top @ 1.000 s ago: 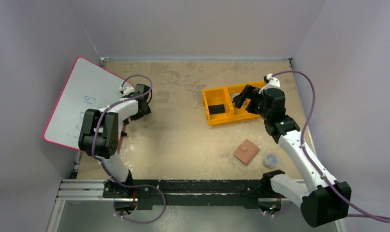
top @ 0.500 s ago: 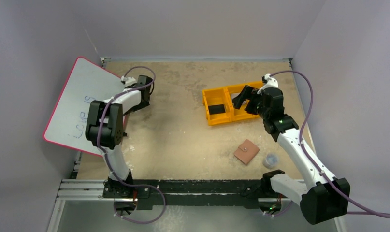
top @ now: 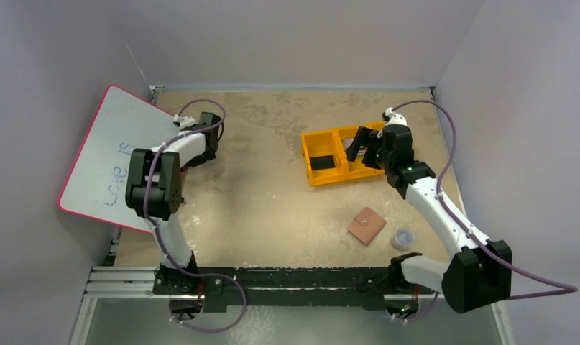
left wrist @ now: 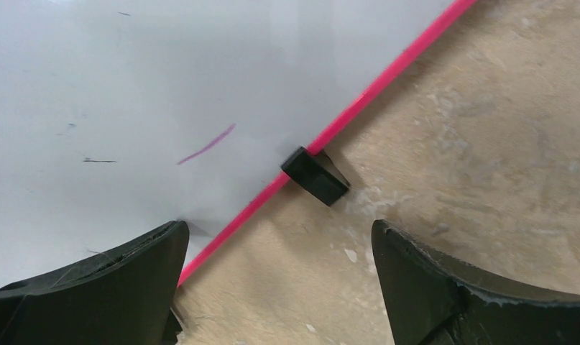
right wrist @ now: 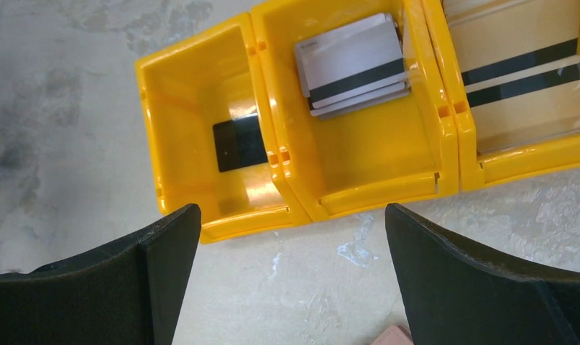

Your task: Take the credit cards out of the card holder

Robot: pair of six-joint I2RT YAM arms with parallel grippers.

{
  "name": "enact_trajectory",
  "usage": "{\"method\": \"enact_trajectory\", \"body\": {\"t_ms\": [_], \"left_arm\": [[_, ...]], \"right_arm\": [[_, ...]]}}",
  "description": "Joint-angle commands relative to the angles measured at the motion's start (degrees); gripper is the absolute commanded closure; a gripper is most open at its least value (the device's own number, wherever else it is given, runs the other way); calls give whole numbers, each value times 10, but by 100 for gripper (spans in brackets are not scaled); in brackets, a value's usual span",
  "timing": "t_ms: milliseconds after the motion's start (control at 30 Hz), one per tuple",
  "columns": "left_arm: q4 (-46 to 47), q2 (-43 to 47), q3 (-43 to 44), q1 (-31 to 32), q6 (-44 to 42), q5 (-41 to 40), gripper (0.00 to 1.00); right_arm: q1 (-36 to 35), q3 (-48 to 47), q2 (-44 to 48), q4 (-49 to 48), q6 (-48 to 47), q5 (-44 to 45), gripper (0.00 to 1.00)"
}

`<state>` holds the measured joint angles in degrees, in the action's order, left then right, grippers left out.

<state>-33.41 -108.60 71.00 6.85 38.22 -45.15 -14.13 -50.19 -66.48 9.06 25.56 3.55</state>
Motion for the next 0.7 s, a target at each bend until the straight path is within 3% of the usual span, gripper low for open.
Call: {"method": "enact_trajectory", "body": {"t_ms": [0,233,467,667], "left_arm": [[25,42,0,12,-16,58,2],[18,132,10,148,-15,56,1],[66,279,-89,155,-30,185,0],[21,379,-93,154,-62,149,0]], "right_arm": [[3,-41,-32,4,-16,8,0],[2,-100,-132,-1,-53,-46,0],[2,-150,-224,-9,-74,-102,1],[-1,-163,-268,-35,-62,-173,3]]}}
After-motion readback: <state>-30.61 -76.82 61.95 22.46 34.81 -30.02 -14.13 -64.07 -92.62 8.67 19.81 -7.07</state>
